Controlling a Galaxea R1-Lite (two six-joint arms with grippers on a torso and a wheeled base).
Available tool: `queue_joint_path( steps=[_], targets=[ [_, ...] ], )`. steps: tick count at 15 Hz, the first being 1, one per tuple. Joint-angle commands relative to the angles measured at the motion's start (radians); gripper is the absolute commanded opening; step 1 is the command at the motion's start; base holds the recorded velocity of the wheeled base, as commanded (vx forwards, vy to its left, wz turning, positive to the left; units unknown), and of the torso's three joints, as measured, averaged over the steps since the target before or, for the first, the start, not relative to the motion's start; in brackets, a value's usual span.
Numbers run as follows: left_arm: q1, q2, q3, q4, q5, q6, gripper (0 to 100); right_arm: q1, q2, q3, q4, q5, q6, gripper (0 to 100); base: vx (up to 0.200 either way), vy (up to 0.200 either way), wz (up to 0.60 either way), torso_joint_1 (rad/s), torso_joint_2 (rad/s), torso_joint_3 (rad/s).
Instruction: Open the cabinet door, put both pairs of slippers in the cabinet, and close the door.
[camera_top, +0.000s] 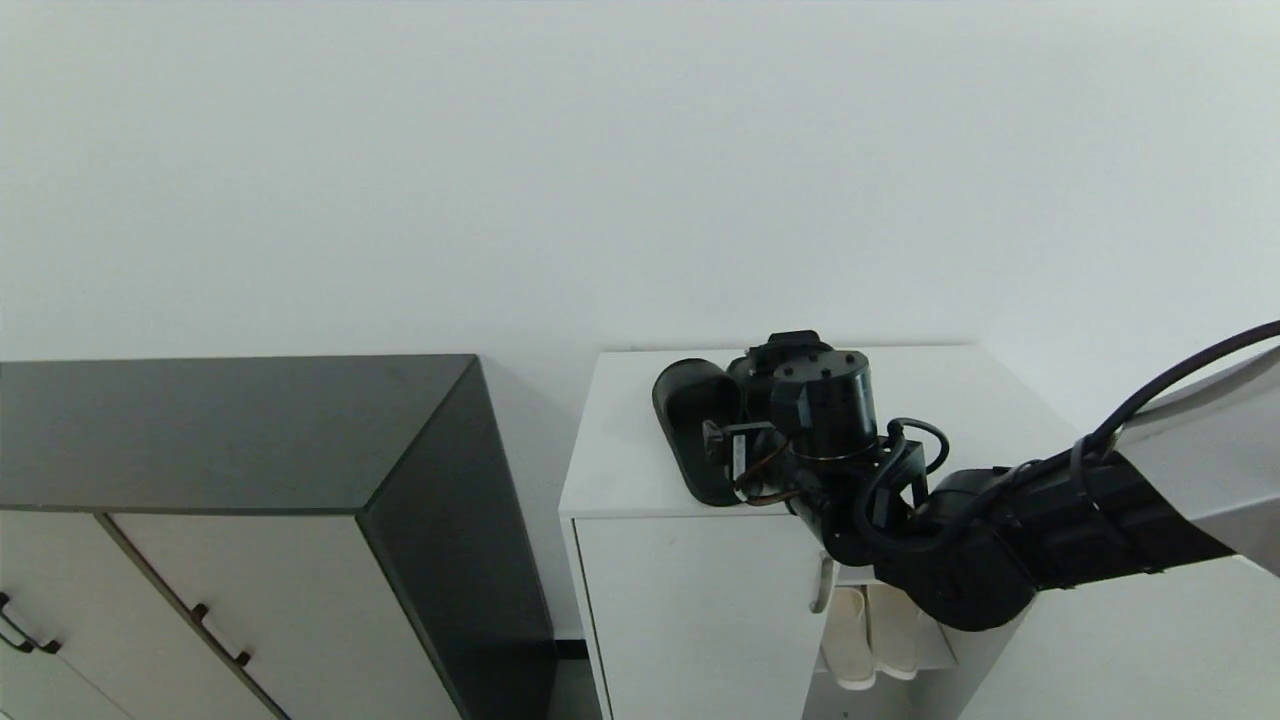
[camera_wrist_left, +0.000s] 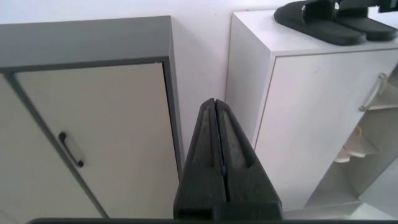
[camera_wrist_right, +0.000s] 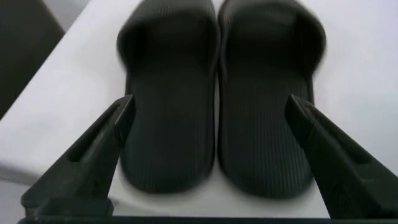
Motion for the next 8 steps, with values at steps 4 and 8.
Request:
queue_joint_path(
  steps=[4,8],
  targets=[
    [0.000,0.000,0.000,0.000,0.000,-0.001,0,-0.024,0.097,-0.072,-0.028,0.011,-0.047,100,0.050,0.000,0.00,-0.001,0.00,-0.001],
    [0.000,0.000,0.000,0.000,0.000,-0.001,0,-0.047,0.146,-0.138,-0.025,0.056,-0.047,100,0.000,0.000,0.00,0.000,0.00,0.000]
  ],
)
